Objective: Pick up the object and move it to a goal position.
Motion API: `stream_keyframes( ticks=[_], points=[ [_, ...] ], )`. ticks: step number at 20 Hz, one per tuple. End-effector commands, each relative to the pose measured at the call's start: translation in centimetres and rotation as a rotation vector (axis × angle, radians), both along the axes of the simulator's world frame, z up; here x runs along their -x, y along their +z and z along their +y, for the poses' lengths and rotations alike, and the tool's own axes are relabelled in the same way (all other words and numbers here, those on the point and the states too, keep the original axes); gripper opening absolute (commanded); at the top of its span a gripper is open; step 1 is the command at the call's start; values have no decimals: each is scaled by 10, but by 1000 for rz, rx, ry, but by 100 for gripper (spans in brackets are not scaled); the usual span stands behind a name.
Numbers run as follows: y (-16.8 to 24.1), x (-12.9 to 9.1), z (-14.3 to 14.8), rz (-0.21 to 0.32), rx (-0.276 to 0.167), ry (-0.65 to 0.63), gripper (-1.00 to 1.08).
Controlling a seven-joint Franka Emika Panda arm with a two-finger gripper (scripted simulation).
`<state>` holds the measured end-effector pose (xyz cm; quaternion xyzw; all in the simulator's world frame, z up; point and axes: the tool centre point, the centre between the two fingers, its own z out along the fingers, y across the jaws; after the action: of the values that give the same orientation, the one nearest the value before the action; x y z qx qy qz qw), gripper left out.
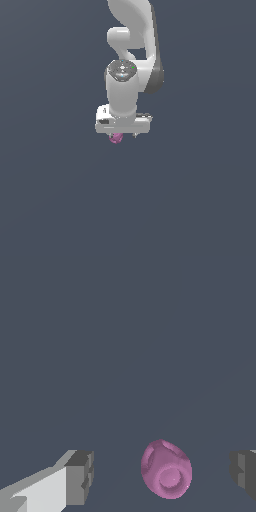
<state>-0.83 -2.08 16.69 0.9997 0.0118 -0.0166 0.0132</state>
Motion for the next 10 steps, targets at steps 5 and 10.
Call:
stream_keyframes(
  ticks=[5,10],
  points=[
    [-5,4,-2,-1,-2,-22,100],
    [-18,16,-8,-7,-7,-91,100]
  ],
)
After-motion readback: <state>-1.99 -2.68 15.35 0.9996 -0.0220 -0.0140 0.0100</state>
